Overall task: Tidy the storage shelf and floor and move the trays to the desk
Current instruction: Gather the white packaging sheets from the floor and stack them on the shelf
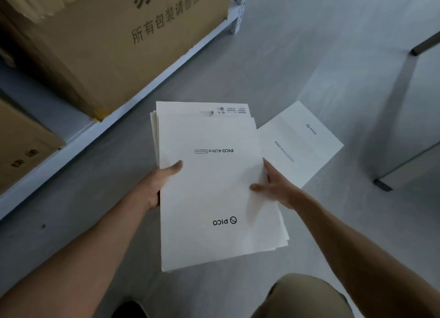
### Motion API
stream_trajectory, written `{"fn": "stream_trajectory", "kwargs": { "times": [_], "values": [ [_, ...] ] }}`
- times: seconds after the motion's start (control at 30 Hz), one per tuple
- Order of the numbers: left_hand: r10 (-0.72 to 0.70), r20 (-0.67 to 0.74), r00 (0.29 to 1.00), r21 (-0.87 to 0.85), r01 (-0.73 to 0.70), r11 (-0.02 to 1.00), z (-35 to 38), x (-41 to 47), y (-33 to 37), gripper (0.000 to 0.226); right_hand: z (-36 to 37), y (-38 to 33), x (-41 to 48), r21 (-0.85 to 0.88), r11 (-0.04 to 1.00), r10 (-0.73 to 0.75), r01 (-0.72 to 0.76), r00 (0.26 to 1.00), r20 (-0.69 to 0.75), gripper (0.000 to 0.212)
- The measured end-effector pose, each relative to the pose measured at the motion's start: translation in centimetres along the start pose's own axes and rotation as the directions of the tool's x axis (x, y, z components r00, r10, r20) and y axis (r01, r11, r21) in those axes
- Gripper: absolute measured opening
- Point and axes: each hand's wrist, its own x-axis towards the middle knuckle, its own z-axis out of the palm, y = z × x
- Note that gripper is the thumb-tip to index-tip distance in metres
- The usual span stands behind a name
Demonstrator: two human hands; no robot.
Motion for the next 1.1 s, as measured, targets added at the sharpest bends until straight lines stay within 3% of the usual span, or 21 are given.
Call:
{"fn": "stream_trajectory", "kwargs": {
  "times": [0.1, 0.13, 0.17, 0.2, 0.23, 0.27, 0.33, 0.43, 0.53, 0.67, 0.77, 0.83, 0.87, 0.93, 1.03, 1.1],
  "values": [
    [-0.016, -0.055, 0.998, 0.087, 0.021, 0.996, 0.0, 1.6, 0.0, 0.077, -1.1, 0.5, -0.3, -0.007, 0.999, 0.031, -0.031, 0.997, 0.069, 0.079],
    [-0.012, -0.064, 0.998, 0.081, 0.018, 0.997, 0.0, 2.3, -0.4, 0.072, -2.0, 1.2, 0.2, 0.025, 0.995, 0.093, -0.093, 0.996, -0.005, 0.073],
    [-0.012, -0.065, 0.998, 0.064, 0.016, 0.998, 0.1, 2.9, -1.0, 0.065, -3.2, 2.3, 1.1, 0.082, 0.979, 0.2, -0.188, 0.962, -0.186, 0.071],
    [-0.016, -0.07, 0.997, 0.045, 0.019, 0.999, 0.0, 3.8, -1.8, 0.058, -4.9, 3.6, 2.1, 0.149, 0.945, 0.327, -0.291, 0.848, -0.418, 0.068],
    [-0.015, -0.085, 0.996, 0.028, 0.018, 0.999, 0.0, 4.5, -2.6, 0.051, -6.6, 5.0, 3.0, 0.183, 0.904, 0.413, -0.386, 0.684, -0.601, 0.067],
    [-0.005, -0.106, 0.994, 0.014, 0.007, 1.0, -0.3, 5.4, -3.3, 0.045, -8.4, 6.8, 3.9, 0.157, 0.857, 0.448, -0.491, 0.558, -0.698, 0.068],
    [0.025, -0.133, 0.991, -0.012, -0.027, 1.0, -1.3, 6.9, -4.6, 0.047, -10.3, 9.5, 4.7, 0.128, 0.778, 0.504, -0.615, 0.49, -0.711, 0.07],
    [0.071, -0.152, 0.986, -0.018, -0.075, 0.997, -2.4, 8.0, -5.3, 0.062, -11.0, 10.9, 6.6, 0.084, 0.781, 0.483, -0.618, 0.513, -0.709, 0.064],
    [0.084, -0.15, 0.985, -0.014, -0.087, 0.996, -2.4, 7.5, -5.1, 0.056, -10.8, 10.7, 8.0, 0.087, 0.765, 0.504, -0.638, 0.509, -0.697, 0.048],
    [0.075, -0.185, 0.98, -0.007, -0.078, 0.997, -2.6, 6.3, -3.9, 0.067, -9.7, 8.8, 6.7, 0.244, 0.877, 0.46, -0.415, 0.573, -0.679, 0.009],
    [0.043, -0.201, 0.979, 0.026, -0.038, 0.999, -3.1, 5.3, -2.8, 0.062, -10.1, 8.1, 5.8, 0.43, 0.895, 0.392, -0.12, 0.673, -0.627, 0.019],
    [0.017, -0.223, 0.975, 0.034, -0.009, 0.999, -3.6, 4.8, -2.4, 0.053, -10.7, 7.0, 4.8, 0.606, 0.783, 0.325, 0.141, 0.738, -0.591, 0.011],
    [0.005, -0.248, 0.969, 0.038, 0.004, 0.999, -3.8, 4.6, -2.3, 0.051, -11.1, 7.1, 4.4, 0.672, 0.704, 0.298, 0.229, 0.763, -0.573, 0.02],
    [0.007, -0.283, 0.959, 0.042, 0.005, 0.999, -3.9, 4.3, -1.9, 0.049, -10.6, 5.9, 2.9, 0.691, 0.672, 0.166, 0.266, 0.855, -0.491, 0.035],
    [0.034, -0.286, 0.958, 0.036, -0.025, 0.999, -2.4, 3.8, -1.7, 0.032, -8.6, 4.3, 0.8, 0.536, 0.819, -0.025, 0.206, 0.946, -0.324, 0.044],
    [0.047, -0.269, 0.962, 0.008, -0.047, 0.999, -1.1, 3.6, -1.5, 0.022, -7.4, 4.0, 0.1, 0.396, 0.906, -0.055, 0.151, 0.968, -0.243, 0.045]
  ]
}}
